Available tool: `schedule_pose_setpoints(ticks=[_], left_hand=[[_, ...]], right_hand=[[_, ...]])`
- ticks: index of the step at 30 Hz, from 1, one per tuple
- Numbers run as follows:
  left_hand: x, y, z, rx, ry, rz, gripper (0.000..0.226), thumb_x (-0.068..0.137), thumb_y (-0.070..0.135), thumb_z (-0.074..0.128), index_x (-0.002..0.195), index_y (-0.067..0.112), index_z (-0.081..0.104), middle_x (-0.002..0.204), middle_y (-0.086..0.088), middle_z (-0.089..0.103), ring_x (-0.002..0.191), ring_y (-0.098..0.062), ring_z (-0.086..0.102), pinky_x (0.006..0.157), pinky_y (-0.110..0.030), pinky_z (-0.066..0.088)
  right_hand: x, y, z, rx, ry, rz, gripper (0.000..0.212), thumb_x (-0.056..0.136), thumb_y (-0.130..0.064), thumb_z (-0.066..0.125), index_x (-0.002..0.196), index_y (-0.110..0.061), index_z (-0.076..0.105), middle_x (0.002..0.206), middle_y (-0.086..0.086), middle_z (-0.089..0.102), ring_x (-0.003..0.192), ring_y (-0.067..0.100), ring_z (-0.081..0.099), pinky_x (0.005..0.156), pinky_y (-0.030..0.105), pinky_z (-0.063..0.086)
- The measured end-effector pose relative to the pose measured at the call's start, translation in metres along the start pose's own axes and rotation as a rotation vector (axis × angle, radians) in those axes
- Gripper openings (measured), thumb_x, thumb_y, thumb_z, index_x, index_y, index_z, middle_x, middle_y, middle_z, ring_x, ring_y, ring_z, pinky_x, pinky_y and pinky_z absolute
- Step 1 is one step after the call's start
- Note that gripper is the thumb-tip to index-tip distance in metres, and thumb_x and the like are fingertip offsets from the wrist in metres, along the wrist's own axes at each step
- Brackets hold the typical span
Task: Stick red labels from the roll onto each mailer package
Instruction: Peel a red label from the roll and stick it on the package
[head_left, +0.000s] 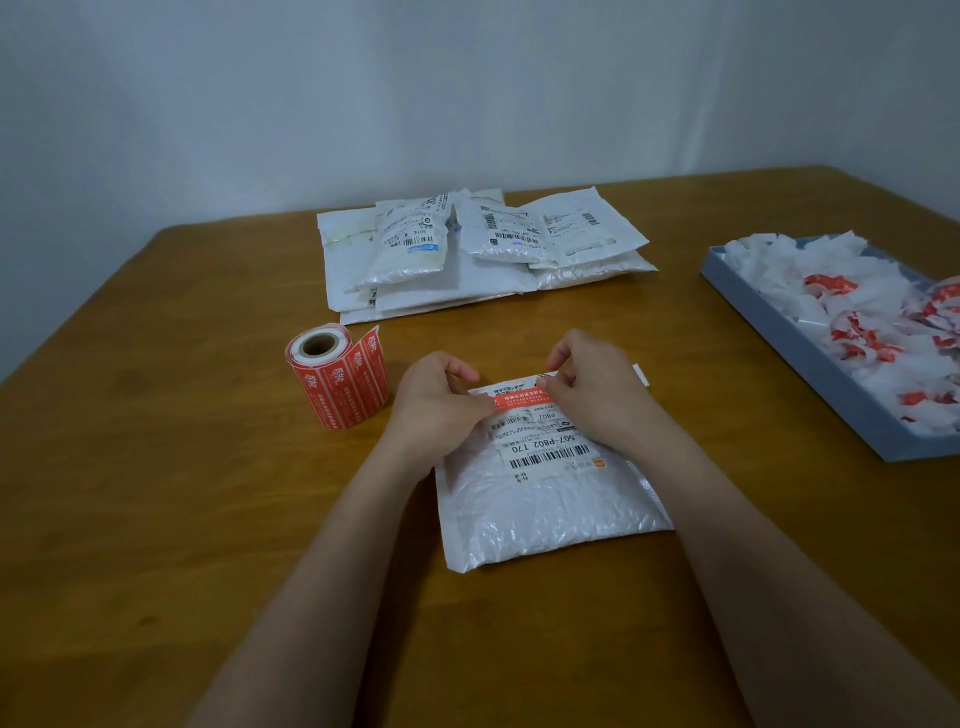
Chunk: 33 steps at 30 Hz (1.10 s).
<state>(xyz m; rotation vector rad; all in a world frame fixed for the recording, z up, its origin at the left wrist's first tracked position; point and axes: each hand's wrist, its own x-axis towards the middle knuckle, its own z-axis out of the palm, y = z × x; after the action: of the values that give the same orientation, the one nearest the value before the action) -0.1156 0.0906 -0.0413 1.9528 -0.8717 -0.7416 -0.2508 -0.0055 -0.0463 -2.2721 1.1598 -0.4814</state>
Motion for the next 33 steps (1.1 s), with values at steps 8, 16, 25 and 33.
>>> schedule_pose_setpoints(ticks=[8,16,25,33], left_hand=[[-0.0017,0.0010,0.0027,0.101,0.012,0.026,0.030,0.080,0.015,0.077,0.102,0.019,0.056,0.091,-0.002,0.064,0.079,-0.012,0.063,0.056,-0.020,0.044],[-0.0013,0.0006,0.0039,0.149,0.010,0.034,0.033,0.078,0.014,0.079,0.101,0.020,0.055,0.092,-0.004,0.067,0.081,-0.013,0.065,0.054,-0.018,0.042],[-0.0007,0.0015,0.0088,0.290,0.064,0.086,0.036,0.073,0.018,0.081,0.095,0.025,0.054,0.101,-0.001,0.063,0.091,-0.016,0.060,0.065,-0.026,0.046],[-0.0012,0.0034,0.0046,0.349,0.071,0.049,0.041,0.070,0.024,0.084,0.099,0.024,0.055,0.099,0.001,0.065,0.091,-0.017,0.063,0.081,-0.041,0.055]], right_hand=[[-0.0002,0.0011,0.0035,-0.015,0.016,-0.014,0.014,0.092,-0.018,0.063,0.093,-0.019,0.048,0.083,-0.005,0.054,0.080,0.010,0.051,0.054,0.015,0.030],[-0.0004,0.0030,0.0049,-0.044,0.005,-0.042,0.014,0.092,-0.017,0.062,0.094,-0.019,0.048,0.085,-0.002,0.056,0.077,0.009,0.053,0.053,0.016,0.030],[0.0002,0.0015,0.0036,-0.031,0.010,-0.039,0.018,0.090,-0.013,0.064,0.094,-0.019,0.048,0.086,0.000,0.059,0.071,0.007,0.052,0.052,0.016,0.033],[-0.0005,-0.0006,0.0016,-0.019,0.000,-0.028,0.022,0.087,-0.012,0.069,0.092,-0.020,0.049,0.088,0.000,0.060,0.079,0.010,0.055,0.056,0.015,0.036]])
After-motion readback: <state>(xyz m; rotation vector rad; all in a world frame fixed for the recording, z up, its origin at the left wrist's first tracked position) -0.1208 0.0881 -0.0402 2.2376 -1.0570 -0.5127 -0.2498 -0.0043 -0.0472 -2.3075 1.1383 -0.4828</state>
